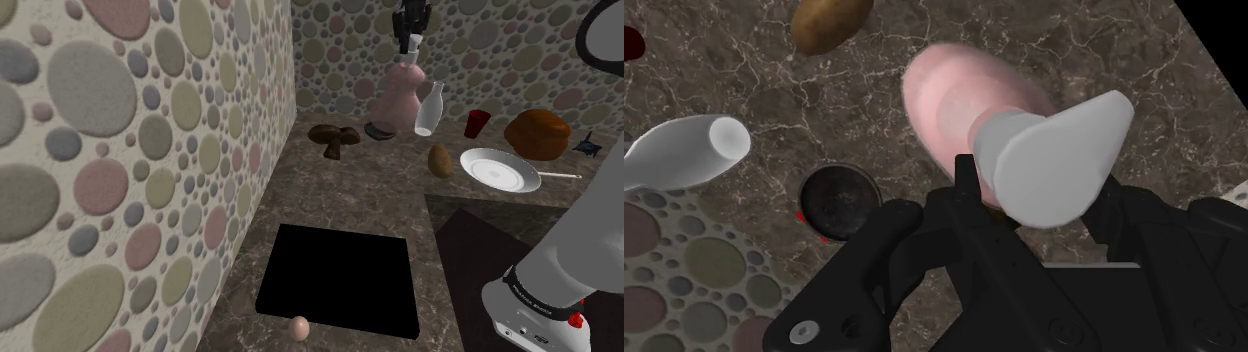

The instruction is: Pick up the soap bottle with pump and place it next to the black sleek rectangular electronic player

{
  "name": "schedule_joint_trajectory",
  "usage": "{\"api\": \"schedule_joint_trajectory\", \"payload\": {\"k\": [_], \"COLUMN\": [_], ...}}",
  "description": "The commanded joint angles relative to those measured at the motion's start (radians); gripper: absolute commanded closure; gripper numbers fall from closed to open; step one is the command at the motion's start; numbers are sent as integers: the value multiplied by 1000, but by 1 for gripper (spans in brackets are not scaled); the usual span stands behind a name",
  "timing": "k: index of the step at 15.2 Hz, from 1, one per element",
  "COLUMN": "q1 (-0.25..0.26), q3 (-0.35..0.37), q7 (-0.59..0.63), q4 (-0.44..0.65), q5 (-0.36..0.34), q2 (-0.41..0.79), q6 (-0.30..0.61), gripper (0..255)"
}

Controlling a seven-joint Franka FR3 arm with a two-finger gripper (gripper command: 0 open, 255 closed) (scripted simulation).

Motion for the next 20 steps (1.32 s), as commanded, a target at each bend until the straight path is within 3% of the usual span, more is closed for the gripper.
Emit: {"api": "schedule_joint_trajectory", "payload": {"k": [1,9,17,20], "q1": [21,96,171,172], "q3": [13,77,155,156], "q7": [30,160,313,318], "q4": [2,32,201,77], "q5": [-6,-14,2,2], "q2": [-38,-150,-169,-225], "q6": [-40,-188,-383,-315], "gripper": [255,255,255,255]}}
